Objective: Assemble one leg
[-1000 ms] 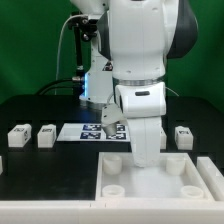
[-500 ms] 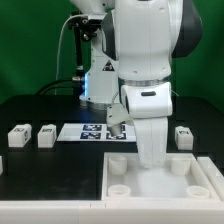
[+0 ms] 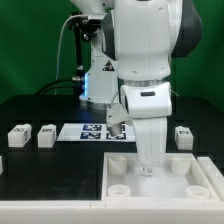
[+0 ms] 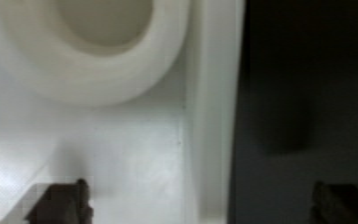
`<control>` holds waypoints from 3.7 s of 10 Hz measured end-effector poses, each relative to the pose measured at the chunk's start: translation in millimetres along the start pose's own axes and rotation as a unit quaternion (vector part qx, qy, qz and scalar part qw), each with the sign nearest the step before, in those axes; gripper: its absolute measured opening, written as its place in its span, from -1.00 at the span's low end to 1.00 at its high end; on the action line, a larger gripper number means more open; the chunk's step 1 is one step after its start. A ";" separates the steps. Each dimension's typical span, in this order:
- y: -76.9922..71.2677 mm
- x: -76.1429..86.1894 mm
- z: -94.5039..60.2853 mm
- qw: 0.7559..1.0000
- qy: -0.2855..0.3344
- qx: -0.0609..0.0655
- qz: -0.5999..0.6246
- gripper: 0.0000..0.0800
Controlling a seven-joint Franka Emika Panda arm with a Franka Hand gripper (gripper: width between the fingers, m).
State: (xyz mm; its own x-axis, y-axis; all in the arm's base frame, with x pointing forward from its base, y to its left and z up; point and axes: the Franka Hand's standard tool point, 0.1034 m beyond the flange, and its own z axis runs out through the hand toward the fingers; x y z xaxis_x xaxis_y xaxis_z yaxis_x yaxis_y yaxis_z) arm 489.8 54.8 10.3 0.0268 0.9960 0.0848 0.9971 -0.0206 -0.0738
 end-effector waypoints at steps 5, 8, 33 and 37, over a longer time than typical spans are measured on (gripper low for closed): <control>0.0 -0.6 0.0 1.000 0.000 0.000 0.001 0.62; -5.0 21.8 -36.1 0.993 -0.005 -0.023 0.112 0.62; -76.9 102.1 -15.8 0.627 -0.258 0.276 0.681 0.62; -97.5 106.1 2.4 0.623 -0.276 0.286 0.674 0.62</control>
Offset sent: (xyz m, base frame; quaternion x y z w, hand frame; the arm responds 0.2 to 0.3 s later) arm 0.0000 0.0000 0.0000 0.0000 0.0000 0.0000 1.0000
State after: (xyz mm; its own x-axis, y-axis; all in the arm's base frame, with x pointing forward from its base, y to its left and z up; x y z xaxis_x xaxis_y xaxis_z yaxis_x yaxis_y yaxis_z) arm 395.3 162.7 24.1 0.6256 -0.0116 -0.7801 -0.0966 -0.9933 -0.0627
